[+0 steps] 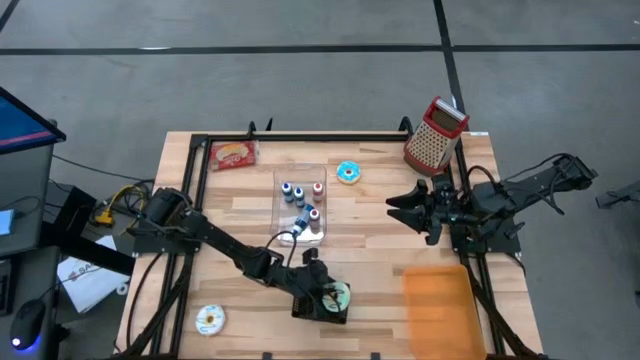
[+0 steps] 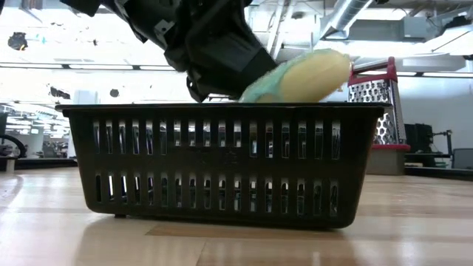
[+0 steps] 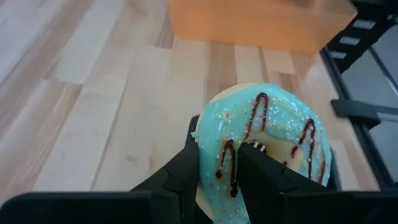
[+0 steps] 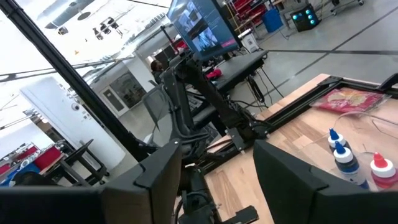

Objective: Pick & Place Food Item
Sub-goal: Put the green donut into the black bin

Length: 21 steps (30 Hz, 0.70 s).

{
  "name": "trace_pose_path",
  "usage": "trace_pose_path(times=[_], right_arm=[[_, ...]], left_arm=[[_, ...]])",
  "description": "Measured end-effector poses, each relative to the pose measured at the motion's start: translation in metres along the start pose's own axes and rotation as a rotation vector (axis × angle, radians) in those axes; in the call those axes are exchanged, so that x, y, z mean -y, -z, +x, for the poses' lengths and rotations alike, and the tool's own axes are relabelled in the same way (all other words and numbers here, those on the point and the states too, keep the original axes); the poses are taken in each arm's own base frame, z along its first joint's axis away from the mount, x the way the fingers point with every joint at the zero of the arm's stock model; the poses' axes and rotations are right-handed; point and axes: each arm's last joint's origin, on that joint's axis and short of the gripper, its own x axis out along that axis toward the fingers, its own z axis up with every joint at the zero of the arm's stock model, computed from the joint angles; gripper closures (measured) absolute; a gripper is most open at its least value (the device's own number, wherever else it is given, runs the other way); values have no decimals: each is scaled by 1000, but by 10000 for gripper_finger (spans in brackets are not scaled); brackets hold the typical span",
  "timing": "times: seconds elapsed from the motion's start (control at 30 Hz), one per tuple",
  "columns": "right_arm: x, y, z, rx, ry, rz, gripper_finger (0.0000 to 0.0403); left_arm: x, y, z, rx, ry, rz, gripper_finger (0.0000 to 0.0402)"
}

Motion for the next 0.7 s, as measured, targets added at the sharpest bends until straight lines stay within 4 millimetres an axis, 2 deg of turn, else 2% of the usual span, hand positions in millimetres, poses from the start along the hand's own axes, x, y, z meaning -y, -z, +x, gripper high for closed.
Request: trace_pose_path(times=[0.33, 0.53, 0.7], right_arm=[[0, 0, 0, 0, -1, -3, 210], [0, 0, 0, -2, -2, -4, 210], [-3, 2, -2, -15, -20, -3, 210]], left_arm=[[1, 1, 1, 0, 3, 2, 303], [3, 7, 12, 21, 42, -12, 303], [2, 9, 11, 9, 12, -2, 303]])
